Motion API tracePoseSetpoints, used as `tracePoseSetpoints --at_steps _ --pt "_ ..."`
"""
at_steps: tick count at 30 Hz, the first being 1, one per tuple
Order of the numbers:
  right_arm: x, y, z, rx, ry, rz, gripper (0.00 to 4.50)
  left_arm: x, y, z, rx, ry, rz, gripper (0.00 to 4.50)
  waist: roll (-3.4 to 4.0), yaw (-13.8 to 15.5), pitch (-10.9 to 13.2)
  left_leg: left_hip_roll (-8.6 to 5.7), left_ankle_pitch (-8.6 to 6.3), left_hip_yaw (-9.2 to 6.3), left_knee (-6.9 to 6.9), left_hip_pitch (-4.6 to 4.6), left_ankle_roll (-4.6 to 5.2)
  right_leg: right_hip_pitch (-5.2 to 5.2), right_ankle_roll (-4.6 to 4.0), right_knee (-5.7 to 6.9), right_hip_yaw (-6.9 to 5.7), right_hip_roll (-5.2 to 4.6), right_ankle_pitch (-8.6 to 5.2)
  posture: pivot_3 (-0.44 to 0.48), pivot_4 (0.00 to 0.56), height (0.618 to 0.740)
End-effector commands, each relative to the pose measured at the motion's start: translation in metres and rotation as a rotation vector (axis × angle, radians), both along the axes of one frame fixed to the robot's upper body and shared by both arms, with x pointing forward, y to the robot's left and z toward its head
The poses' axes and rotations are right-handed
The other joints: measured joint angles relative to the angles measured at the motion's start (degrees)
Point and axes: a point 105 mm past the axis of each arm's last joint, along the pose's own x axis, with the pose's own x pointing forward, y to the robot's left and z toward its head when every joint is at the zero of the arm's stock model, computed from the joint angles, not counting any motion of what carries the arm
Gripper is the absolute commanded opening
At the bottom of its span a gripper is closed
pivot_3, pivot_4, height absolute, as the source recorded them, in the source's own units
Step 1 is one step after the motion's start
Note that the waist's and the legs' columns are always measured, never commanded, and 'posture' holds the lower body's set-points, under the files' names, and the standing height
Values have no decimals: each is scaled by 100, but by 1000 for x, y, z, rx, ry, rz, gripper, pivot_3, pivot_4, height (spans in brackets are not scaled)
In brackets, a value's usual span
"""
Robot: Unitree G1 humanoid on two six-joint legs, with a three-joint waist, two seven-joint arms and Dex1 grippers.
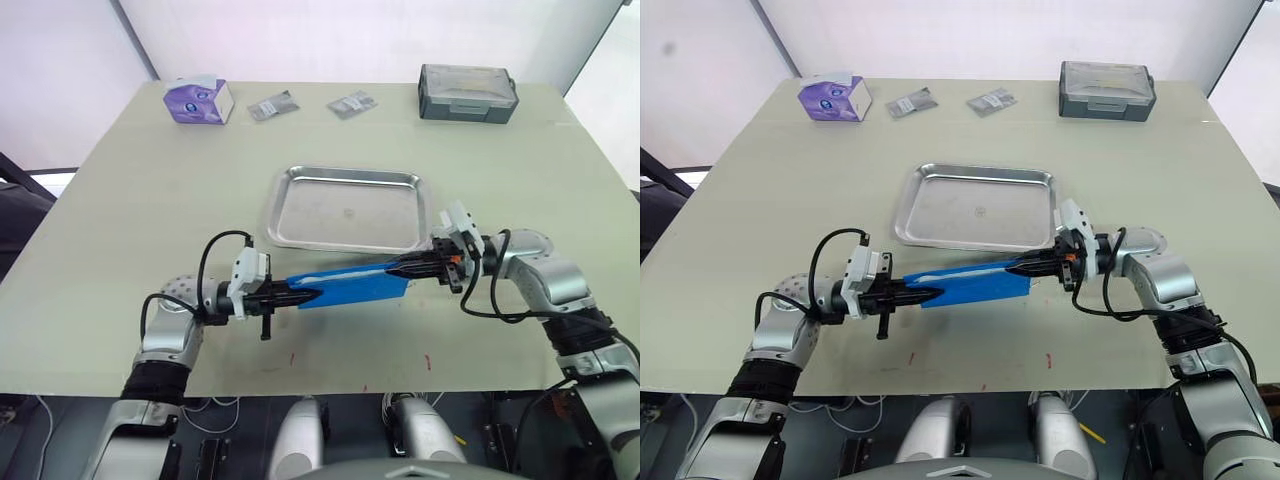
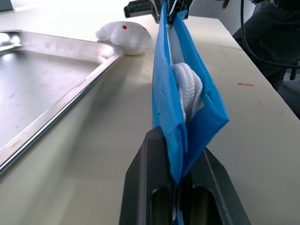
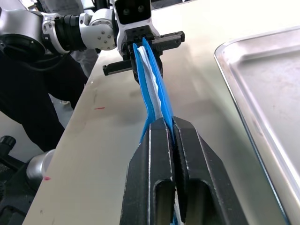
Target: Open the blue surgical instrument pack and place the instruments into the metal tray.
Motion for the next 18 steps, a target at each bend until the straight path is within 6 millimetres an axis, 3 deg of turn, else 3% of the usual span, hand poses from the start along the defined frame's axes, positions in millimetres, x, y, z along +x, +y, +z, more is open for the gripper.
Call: tracePoseSetpoints --at_steps 1,4,5,7,13,18 --pt "-5 -10 20 26 -61 -3 2182 2 -1 5 -15 -21 -1 0 0 2 0 0 0 0 0 0 0 0 0 0 0 0 0 0 150 731" --pt "-5 -40 30 16 -77 -96 3917 2 -3 5 -17 -21 -6 0 0 21 0 -2 0 -4 1 -4 0 1 0 0 -5 -2 0 0 150 731" --pt "-3 -47 32 20 -78 -126 3917 2 -3 5 -17 -22 -7 0 0 37 0 -2 0 -5 2 -4 0 1 0 0 -5 -2 0 0 150 731" --pt "-1 -56 35 24 -75 -162 4396 2 -3 5 -16 -23 -8 0 0 20 0 -4 0 -5 2 -5 0 4 0 -5 -5 -5 0 0 150 731" --pt "38 -106 17 -55 -113 -478 4396 -1 -3 4 26 -33 -52 0 0 -6 0 -4 0 -11 2 2 0 7 0 0 -5 2 0 0 150 731" --pt "53 -120 -5 -125 -57 -584 4396 1 -3 7 35 -45 -60 0 3 -13 2 -6 0 -5 2 1 0 6 0 -4 1 0 0 0 150 731"
